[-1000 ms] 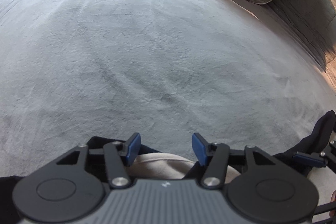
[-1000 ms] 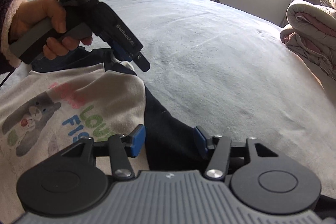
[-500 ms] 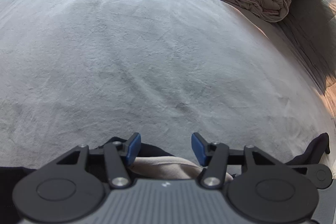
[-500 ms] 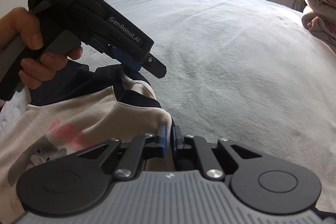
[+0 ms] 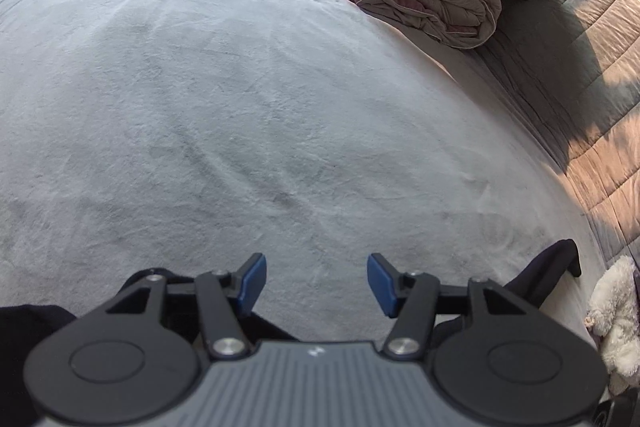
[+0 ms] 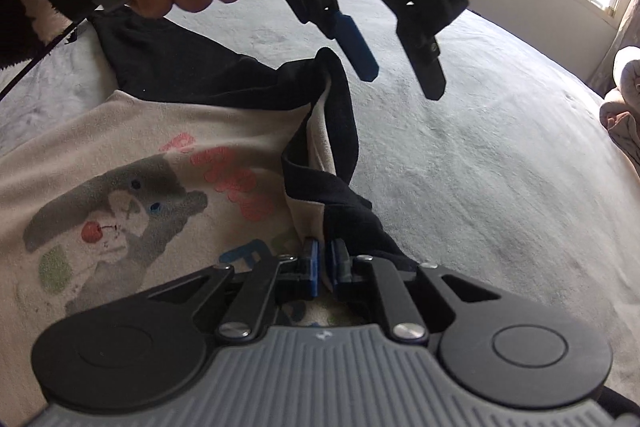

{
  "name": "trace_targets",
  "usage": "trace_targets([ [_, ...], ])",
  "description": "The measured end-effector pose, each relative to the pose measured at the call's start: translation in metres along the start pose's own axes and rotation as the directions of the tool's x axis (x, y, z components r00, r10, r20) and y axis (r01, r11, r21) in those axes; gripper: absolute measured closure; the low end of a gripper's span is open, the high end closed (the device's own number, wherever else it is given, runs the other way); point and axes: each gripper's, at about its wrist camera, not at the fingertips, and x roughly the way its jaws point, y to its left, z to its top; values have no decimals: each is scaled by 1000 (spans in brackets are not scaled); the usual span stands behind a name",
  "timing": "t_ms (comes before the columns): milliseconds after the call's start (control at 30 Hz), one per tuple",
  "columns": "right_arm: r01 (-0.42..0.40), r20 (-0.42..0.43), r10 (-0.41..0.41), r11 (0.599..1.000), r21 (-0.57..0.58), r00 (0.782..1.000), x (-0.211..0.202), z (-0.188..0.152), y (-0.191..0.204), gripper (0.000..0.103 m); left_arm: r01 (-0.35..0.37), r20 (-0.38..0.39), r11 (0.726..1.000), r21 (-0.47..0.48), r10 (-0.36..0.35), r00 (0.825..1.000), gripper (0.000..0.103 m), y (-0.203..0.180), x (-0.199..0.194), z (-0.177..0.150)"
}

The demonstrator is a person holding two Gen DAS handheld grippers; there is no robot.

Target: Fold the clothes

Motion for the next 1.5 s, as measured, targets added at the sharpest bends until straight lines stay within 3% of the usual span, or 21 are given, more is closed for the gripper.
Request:
trace_targets([
  [133,-2,4,2,1000,24,1000,-3,-3,-2,91,40,-153,999,-37,-45,987,44,-3,24,-9],
  [233,-14,4,14,998,55,1000,-6,-5,-6,91,38,-204,997,-73,-52,978,47,1,33,-22],
  [400,-24,8,23,996,90,1000,-11,-7,-11,91,84,-233,989,-124,-111,966,72,7,35,-37],
  [500,-23,12,22,994,106,1000,-14,-7,-14,91,110,-222,981,-161,-144,964,81,10,35,-42],
  [567,-23,14,22,993,117,1000,-16,-8,-16,91,118,-217,979,-167,-153,964,96,10,35,-45],
  [633,-23,17,21,992,127,1000,-17,-8,-17,91,119,-210,979,-163,-153,966,98,9,34,-48],
  [800,-23,23,20,988,153,1000,-22,-8,-22,85,77,-110,990,-120,-91,990,99,3,21,-45],
  [833,-19,25,15,987,161,1000,-23,-9,-25,82,67,-85,992,-109,-76,993,99,1,18,-43],
  [900,15,30,-22,980,198,999,-33,-14,-42,61,44,-31,995,-88,-47,998,99,-1,13,-39],
  [967,49,34,-59,971,235,998,-43,-20,-60,61,14,34,998,-68,-12,999,99,-5,8,-33],
  [1100,116,39,-134,945,307,990,-63,-30,-96,61,-27,148,999,-42,33,988,99,-13,2,-25],
  [1267,206,20,-233,893,400,972,-76,-48,-142,61,-72,275,997,6,68,959,99,-27,6,-21],
  [1400,276,-23,-301,841,464,953,-76,-67,-181,61,-114,314,993,0,109,943,98,-31,16,-19],
  [1500,308,-81,-307,829,467,948,-74,-81,-210,61,-140,321,990,-8,136,937,99,-32,23,-22],
])
